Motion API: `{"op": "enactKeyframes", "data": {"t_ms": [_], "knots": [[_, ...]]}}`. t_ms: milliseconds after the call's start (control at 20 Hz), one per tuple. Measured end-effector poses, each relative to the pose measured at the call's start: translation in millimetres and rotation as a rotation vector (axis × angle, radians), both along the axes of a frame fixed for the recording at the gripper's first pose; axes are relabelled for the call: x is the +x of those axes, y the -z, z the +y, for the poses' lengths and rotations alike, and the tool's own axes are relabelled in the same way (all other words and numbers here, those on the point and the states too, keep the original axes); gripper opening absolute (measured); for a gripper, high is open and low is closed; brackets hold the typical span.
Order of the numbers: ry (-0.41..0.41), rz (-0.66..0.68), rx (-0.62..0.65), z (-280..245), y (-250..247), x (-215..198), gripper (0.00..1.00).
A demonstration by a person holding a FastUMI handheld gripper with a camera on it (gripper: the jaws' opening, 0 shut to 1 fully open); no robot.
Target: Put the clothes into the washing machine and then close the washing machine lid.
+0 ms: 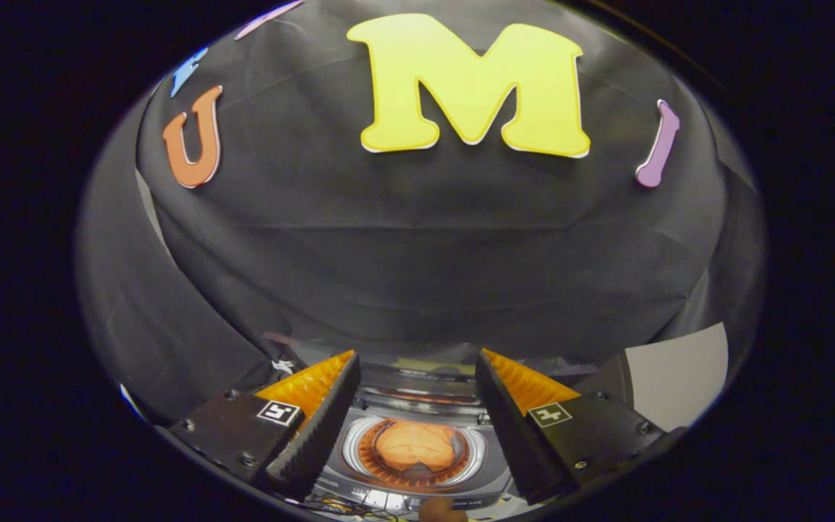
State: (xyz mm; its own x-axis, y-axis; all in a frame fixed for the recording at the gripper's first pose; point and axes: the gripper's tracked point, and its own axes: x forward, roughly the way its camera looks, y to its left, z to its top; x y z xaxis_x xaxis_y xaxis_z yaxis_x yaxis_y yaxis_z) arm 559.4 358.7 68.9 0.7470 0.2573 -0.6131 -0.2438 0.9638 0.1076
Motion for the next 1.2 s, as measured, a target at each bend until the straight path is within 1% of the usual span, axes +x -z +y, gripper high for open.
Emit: {"op": "enactKeyframes", "data": {"t_ms": [250, 400, 500, 650, 800, 950, 1200], "knots": [[0.031, 0.049, -0.007, 9.4, 36.1, 52.6, 0.99], [0.053, 0.088, 0.015, 11.4, 53.6, 63.5, 0.99], [0.061, 0.104, 0.019, 12.0, 63.8, 61.8, 0.99], [0.080, 0.087, 0.025, 10.5, 62.2, 60.9, 0.99], [0.073, 0.089, 0.018, 12.1, 63.1, 58.7, 0.99], [0.042, 0.041, 0.029, 12.2, 61.4, 52.7, 0.99], [0.041, 0.031, 0.033, 10.5, 60.7, 47.3, 1.00]]}}
